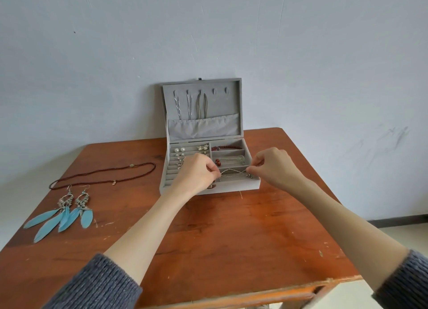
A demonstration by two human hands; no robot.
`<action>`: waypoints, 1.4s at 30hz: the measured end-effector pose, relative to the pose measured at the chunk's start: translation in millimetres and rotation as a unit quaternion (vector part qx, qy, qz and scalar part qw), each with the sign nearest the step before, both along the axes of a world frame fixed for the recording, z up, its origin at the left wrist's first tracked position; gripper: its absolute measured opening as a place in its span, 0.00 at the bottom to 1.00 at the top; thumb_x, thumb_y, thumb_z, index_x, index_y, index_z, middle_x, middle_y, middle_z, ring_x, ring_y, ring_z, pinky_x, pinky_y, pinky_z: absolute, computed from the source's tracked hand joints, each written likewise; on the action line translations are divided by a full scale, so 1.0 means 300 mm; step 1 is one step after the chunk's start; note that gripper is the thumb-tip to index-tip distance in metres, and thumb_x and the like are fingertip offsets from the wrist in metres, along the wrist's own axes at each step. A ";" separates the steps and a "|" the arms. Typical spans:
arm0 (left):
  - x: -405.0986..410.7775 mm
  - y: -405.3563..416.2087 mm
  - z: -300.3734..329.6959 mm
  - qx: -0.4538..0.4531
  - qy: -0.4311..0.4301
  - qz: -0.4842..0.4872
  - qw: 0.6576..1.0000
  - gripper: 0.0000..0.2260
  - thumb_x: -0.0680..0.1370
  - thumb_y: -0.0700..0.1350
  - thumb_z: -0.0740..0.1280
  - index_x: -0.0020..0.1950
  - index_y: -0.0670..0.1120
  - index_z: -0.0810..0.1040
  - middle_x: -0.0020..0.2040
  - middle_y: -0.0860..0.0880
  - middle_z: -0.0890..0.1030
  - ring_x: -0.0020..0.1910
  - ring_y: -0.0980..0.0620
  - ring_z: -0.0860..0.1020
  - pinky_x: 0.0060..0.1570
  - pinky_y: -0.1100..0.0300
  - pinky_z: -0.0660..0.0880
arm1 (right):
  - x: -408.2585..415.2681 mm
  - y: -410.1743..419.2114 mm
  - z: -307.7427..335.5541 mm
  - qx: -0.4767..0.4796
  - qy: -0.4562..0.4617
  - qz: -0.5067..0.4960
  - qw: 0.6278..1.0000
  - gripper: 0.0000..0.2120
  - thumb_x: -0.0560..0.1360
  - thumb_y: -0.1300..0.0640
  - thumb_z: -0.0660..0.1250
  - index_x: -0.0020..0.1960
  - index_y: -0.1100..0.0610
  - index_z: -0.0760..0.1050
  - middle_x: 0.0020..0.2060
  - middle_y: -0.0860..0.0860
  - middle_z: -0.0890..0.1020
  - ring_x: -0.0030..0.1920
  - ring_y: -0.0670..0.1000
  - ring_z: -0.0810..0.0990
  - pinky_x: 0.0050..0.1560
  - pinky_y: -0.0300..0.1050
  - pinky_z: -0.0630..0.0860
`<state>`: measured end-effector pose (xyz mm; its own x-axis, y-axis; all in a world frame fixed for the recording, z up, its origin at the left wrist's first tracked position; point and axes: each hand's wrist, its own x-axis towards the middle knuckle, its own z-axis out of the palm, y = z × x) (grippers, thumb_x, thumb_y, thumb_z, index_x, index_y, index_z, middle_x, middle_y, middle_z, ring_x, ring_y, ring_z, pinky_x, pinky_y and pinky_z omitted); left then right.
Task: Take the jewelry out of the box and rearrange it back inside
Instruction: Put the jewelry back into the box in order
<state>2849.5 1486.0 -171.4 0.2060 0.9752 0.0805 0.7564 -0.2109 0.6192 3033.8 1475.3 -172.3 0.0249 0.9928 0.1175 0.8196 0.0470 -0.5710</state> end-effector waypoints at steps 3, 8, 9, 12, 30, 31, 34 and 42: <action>0.005 0.006 -0.006 0.006 0.010 0.000 1.000 0.05 0.74 0.43 0.69 0.45 0.43 0.84 0.46 0.48 0.83 0.40 0.52 0.79 0.36 0.67 0.71 | -0.006 0.004 0.009 0.001 -0.026 0.006 1.000 0.05 0.71 0.55 0.70 0.40 0.57 0.81 0.37 0.51 0.81 0.42 0.53 0.80 0.42 0.46 0.76; 0.014 0.005 -0.008 0.014 0.018 0.010 1.000 0.06 0.75 0.43 0.69 0.45 0.43 0.84 0.45 0.47 0.83 0.40 0.53 0.79 0.41 0.63 0.73 | -0.014 0.008 0.012 -0.008 -0.043 0.002 0.999 0.05 0.71 0.56 0.70 0.41 0.58 0.81 0.36 0.51 0.80 0.42 0.54 0.79 0.39 0.43 0.73; 0.015 0.005 -0.007 0.014 0.018 0.012 1.000 0.06 0.75 0.43 0.69 0.45 0.43 0.84 0.44 0.47 0.83 0.40 0.52 0.79 0.41 0.62 0.73 | -0.015 0.009 0.011 -0.009 -0.046 0.001 0.999 0.05 0.71 0.56 0.70 0.41 0.58 0.81 0.37 0.52 0.81 0.42 0.54 0.79 0.40 0.44 0.73; 0.016 0.005 -0.006 0.016 0.029 0.016 0.999 0.06 0.75 0.43 0.68 0.44 0.43 0.84 0.39 0.50 0.81 0.35 0.53 0.79 0.35 0.66 0.72 | -0.020 0.012 0.013 -0.010 -0.057 -0.003 0.998 0.04 0.71 0.57 0.70 0.41 0.57 0.81 0.40 0.54 0.83 0.43 0.55 0.80 0.41 0.45 0.75; -0.094 -0.054 0.037 0.074 0.035 -0.053 0.995 0.10 0.79 0.45 0.62 0.56 0.48 0.79 0.50 0.51 0.78 0.46 0.56 0.75 0.43 0.68 0.68 | -0.108 -0.039 0.052 0.044 -0.100 0.044 0.993 0.14 0.77 0.50 0.61 0.49 0.58 0.80 0.49 0.53 0.81 0.49 0.54 0.79 0.50 0.49 0.76; -0.127 -0.057 0.038 0.083 0.034 -0.050 0.995 0.09 0.79 0.44 0.62 0.56 0.48 0.79 0.50 0.51 0.78 0.45 0.57 0.74 0.43 0.69 0.67 | -0.136 -0.041 0.056 0.052 -0.096 0.059 0.992 0.14 0.77 0.50 0.60 0.49 0.58 0.80 0.49 0.53 0.81 0.48 0.53 0.79 0.51 0.50 0.76; -0.244 -0.058 0.038 0.096 0.040 -0.019 0.994 0.09 0.79 0.41 0.61 0.56 0.47 0.79 0.49 0.52 0.76 0.45 0.57 0.73 0.41 0.72 0.67 | -0.240 -0.036 0.060 0.069 -0.085 0.105 0.988 0.12 0.77 0.52 0.60 0.48 0.57 0.79 0.49 0.52 0.81 0.49 0.53 0.79 0.52 0.50 0.75; -0.554 0.007 -0.026 0.045 0.220 0.095 0.970 0.11 0.79 0.40 0.60 0.61 0.47 0.74 0.56 0.48 0.74 0.59 0.47 0.68 0.58 0.53 0.70 | -0.523 0.013 0.041 0.080 -0.096 0.202 0.971 0.11 0.78 0.54 0.59 0.53 0.57 0.79 0.50 0.53 0.79 0.53 0.54 0.76 0.57 0.51 0.72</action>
<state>2683.4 1488.2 -179.1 0.0576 0.9920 0.1124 0.9739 -0.0806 0.2122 2877.0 1479.1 -160.0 -0.4002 0.8861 0.2341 0.8071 0.4617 -0.3679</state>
